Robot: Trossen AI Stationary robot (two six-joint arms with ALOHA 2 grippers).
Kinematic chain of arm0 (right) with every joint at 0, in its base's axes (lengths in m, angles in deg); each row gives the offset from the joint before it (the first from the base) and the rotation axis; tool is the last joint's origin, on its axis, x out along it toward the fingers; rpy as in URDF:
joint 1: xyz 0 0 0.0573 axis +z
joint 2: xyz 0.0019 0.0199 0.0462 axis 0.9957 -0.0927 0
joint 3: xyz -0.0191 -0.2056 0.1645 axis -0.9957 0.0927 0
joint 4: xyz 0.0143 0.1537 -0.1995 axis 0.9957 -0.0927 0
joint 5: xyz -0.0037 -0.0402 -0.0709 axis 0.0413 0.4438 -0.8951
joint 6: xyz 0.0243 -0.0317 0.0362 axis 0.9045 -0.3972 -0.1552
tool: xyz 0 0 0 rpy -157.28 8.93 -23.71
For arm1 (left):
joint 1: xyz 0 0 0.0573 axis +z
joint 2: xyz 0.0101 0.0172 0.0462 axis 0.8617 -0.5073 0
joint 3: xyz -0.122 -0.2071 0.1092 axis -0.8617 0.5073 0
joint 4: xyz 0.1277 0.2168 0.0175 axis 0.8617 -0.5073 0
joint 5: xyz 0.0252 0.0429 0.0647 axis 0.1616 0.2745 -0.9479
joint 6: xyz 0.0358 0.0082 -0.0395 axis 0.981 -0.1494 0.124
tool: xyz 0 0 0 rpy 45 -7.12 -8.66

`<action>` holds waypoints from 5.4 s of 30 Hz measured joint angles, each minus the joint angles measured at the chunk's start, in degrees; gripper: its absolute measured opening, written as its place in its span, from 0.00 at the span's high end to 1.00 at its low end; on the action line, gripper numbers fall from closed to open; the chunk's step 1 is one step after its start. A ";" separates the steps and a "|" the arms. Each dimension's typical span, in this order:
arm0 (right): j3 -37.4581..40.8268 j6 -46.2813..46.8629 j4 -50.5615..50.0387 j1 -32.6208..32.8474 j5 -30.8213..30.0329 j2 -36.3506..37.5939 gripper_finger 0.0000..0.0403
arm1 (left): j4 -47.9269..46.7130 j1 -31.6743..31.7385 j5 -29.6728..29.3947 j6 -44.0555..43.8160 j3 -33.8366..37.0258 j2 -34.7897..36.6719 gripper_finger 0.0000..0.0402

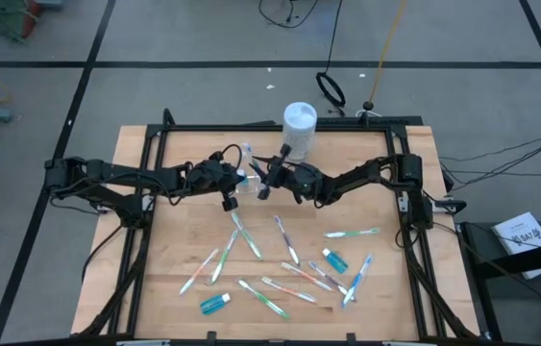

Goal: Pick & Place toothbrushing station
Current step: Put the green toothbrush into the transparent organizer

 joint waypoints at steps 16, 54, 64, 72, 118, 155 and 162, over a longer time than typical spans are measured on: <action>5.53 1.88 -37.57 8.93 -30.87 16.22 0.73 | -0.01 -0.42 1.76 -2.39 0.00 0.00 0.95; 51.43 23.11 5.59 16.92 -30.59 45.16 0.74 | -22.97 -19.40 15.28 -23.83 0.00 -0.04 0.95; 51.45 23.10 5.58 16.92 -30.59 45.16 0.74 | -19.20 -17.88 17.68 -29.57 0.00 -0.04 0.95; 51.45 23.23 5.57 16.92 -30.58 45.13 0.77 | -18.98 -17.56 17.46 -29.55 0.00 -0.35 0.93; 51.43 23.21 4.71 16.92 -30.55 45.11 0.85 | -12.12 -14.47 -0.03 -21.25 0.02 4.19 0.99; 51.43 23.19 2.50 16.90 -30.57 45.13 0.85 | 4.39 -5.05 -30.42 -9.25 1.75 -2.34 0.94; 51.43 23.23 2.50 16.90 -30.57 45.13 0.85 | 4.14 -5.07 -28.64 -8.83 1.70 -2.27 0.93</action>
